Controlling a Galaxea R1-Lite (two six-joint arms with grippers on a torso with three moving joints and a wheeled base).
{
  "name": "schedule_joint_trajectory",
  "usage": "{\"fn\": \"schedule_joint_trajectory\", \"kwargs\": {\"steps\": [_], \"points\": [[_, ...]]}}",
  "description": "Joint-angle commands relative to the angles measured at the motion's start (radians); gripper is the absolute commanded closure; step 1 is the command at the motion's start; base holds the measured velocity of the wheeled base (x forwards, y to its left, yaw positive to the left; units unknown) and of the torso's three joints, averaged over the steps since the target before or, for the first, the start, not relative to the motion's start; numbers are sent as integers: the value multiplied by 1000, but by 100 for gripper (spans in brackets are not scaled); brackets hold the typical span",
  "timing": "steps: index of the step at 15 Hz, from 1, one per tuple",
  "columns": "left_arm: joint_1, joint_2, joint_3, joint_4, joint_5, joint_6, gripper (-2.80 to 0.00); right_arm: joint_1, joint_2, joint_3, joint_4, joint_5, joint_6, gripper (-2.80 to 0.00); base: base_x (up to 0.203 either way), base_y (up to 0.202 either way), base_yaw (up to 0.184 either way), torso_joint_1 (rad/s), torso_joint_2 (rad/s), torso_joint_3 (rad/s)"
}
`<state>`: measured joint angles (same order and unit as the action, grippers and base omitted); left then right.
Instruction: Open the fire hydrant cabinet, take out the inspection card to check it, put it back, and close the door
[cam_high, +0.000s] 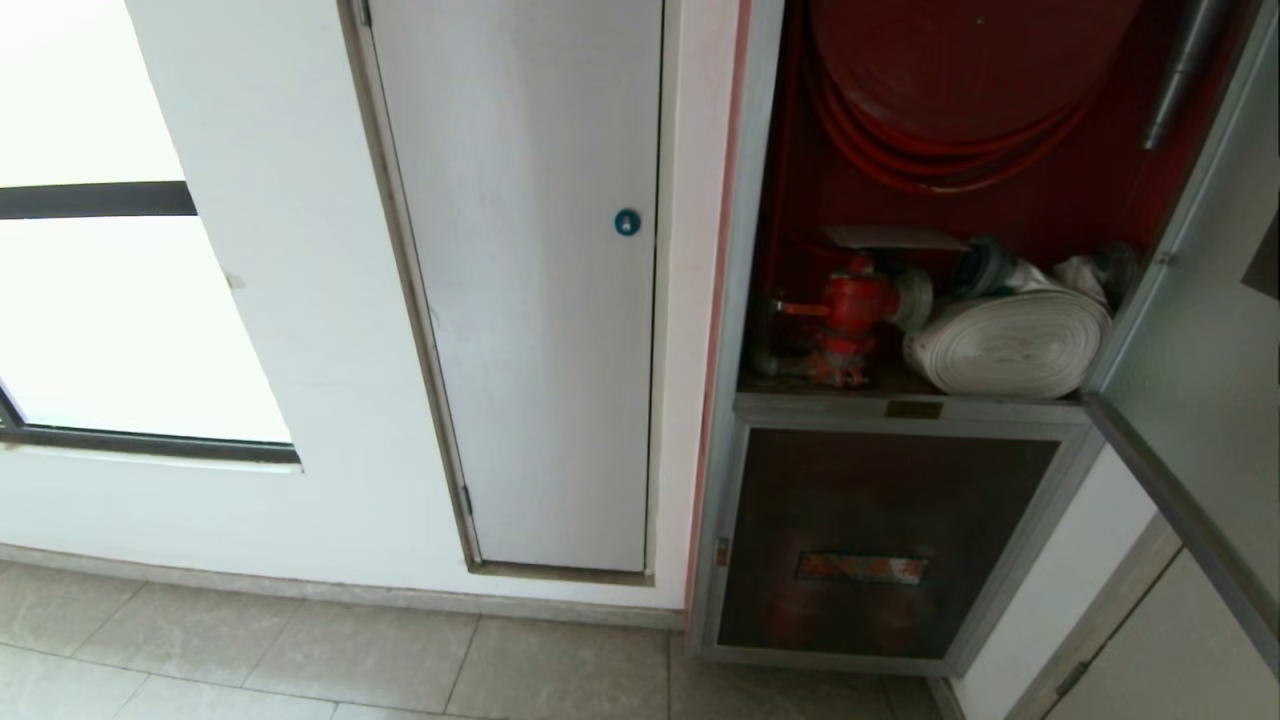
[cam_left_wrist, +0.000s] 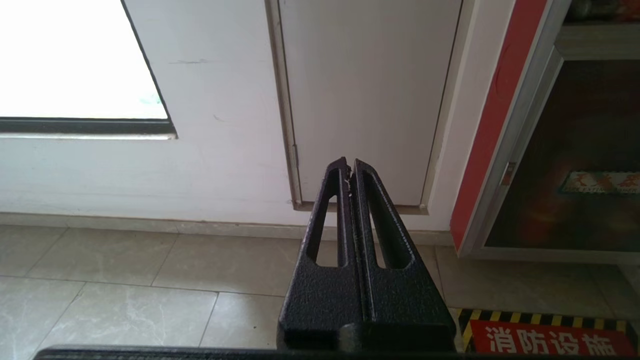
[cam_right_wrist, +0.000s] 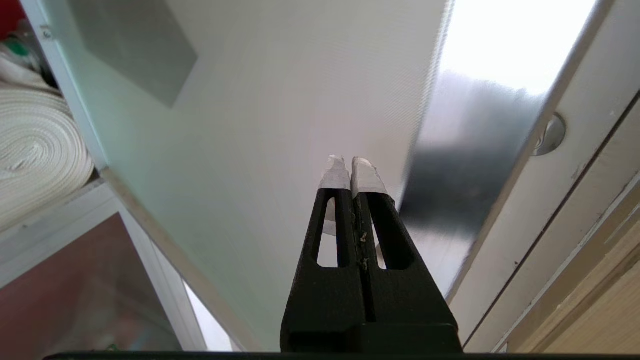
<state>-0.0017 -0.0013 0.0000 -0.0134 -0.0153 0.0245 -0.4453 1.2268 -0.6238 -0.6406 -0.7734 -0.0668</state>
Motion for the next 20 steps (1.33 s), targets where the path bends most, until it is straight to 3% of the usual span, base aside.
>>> {"fn": "schedule_joint_trajectory", "kwargs": {"steps": [1,5,10,20], "points": [[0,1,6,0,0,0,0,-2,7,4,-4,2,-1,0,0,0,0,0,0,0],[0,1,6,0,0,-1,0,72,5,9,-7,71,4,0,0,0,0,0,0,0],[0,1,6,0,0,0,0,235,-19,71,-8,75,28,0,0,0,0,0,0,0],[0,1,6,0,0,0,0,383,-226,236,-4,74,42,0,0,0,0,0,0,0]]}}
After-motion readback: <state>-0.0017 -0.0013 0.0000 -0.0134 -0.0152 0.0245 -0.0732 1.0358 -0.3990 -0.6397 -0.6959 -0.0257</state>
